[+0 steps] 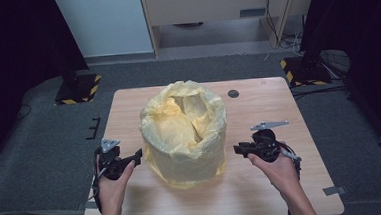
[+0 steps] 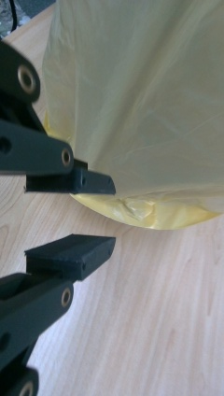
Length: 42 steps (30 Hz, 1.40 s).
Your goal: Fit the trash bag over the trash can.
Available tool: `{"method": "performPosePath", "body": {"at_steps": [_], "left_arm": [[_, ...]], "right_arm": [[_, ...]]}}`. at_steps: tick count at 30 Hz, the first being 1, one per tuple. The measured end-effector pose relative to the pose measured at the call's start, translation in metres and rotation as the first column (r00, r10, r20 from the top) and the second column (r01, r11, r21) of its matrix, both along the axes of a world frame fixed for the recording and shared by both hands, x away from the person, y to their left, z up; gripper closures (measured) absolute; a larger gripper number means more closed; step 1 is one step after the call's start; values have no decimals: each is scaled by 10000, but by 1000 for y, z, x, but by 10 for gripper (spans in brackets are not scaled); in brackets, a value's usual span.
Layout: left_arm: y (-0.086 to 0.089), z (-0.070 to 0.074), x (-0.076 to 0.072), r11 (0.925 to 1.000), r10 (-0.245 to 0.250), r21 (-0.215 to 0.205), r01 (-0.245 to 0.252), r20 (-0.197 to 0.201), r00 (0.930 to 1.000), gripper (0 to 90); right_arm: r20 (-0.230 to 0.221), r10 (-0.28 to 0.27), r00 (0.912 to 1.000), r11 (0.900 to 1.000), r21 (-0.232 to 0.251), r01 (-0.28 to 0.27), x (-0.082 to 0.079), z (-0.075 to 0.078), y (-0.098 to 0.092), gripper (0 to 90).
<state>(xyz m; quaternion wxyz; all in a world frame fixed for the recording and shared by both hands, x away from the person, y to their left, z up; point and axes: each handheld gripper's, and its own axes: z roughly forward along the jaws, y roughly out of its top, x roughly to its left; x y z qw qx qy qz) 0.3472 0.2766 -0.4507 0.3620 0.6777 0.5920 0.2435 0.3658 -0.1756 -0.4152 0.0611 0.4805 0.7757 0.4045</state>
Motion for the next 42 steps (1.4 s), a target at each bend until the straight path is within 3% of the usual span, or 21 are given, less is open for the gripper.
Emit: {"method": "performPosePath", "body": {"at_steps": [8,11,13,18,21,24,36,42], "left_arm": [[15,-24,-8,9999,-26,121,29,-234,9997,60],[15,-33,-12,10000,-70,-72,68,-272,9996,65],[13,-37,-14,9998,-139,124,143,-345,9993,65],[13,-52,-15,9999,-153,75,155,-352,9993,71],[11,-62,-12,9997,-227,4,228,-587,9980,77],[5,-67,-10,9973,-307,639,354,-718,9969,77],[2,-79,-9,9955,-585,678,664,-1127,9919,76],[-2,-81,-9,9908,-739,1049,861,-1150,9906,53]], "right_arm": [[151,205,9997,9993,295,-210,2,13,-7,841],[187,237,9995,9993,287,-242,2,15,-8,851],[275,287,9992,9991,295,-295,2,16,-9,853],[412,364,9985,9981,490,-384,1,23,-12,878],[535,447,9976,9976,511,-475,1,32,-13,900],[625,482,9969,9979,407,-508,0,42,-13,900],[1138,573,9919,9969,472,-630,7,84,-11,900],[1523,796,9851,9947,529,-885,10,110,-1,900]]}}
